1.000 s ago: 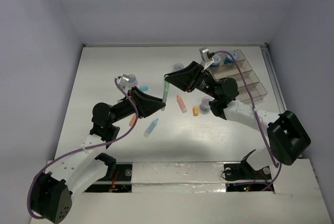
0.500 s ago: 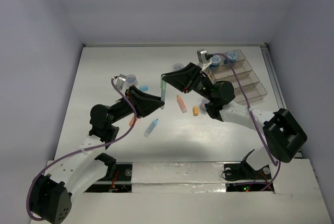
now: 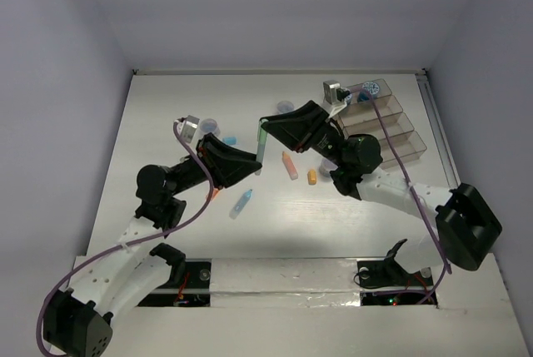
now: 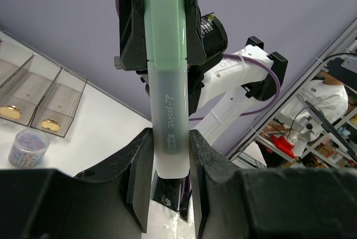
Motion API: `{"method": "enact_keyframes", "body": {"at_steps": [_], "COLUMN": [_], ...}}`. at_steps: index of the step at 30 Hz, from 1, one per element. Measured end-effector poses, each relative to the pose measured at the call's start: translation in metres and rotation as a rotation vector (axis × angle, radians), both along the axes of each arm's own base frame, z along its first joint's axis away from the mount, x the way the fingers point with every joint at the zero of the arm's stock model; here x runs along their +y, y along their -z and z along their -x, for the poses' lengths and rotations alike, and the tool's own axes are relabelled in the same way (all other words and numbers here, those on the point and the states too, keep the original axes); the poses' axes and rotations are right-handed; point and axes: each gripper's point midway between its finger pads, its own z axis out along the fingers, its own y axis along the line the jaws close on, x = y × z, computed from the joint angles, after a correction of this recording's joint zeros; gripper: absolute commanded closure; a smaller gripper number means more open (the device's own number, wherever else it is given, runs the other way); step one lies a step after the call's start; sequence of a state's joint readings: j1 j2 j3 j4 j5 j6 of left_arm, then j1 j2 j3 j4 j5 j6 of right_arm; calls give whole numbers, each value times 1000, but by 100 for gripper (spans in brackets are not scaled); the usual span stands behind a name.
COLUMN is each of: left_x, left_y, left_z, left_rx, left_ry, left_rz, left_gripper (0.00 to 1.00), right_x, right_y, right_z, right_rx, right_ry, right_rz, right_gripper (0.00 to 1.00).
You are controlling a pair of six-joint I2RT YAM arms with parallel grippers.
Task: Sort the stationery into containers
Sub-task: Close the pen cap on the pen.
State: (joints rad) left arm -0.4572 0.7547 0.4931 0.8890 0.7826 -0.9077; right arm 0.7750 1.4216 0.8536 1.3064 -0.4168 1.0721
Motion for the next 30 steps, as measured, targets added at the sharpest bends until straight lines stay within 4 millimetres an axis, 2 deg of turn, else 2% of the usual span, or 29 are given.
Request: {"method": "enact_keyframes", "body": {"at_steps": [7, 10, 17, 23, 30], "left_x": [-2, -5, -10, -8, 4], "left_y": [-16, -16, 4, 20, 12], "left_z": [6, 6, 3, 2, -4], "left_rx": [-8, 14, 100, 158, 130], "left_ry": [37, 55, 89, 107, 76], "left_rz": [-26, -47, -102, -151, -148], "left_gripper": [100, 100, 100, 100, 100], "right_x": [-1, -1, 4, -4, -18], "right_y": [-12, -6, 19, 39, 46], "right_z": [6, 3, -4, -4, -4], "right_rx": [-27, -9, 33, 63, 78], "right_ry": [65, 99, 146, 189, 241], "right_rz": [-24, -21, 20, 66, 74], "right_gripper": [100, 100, 100, 100, 100]}}
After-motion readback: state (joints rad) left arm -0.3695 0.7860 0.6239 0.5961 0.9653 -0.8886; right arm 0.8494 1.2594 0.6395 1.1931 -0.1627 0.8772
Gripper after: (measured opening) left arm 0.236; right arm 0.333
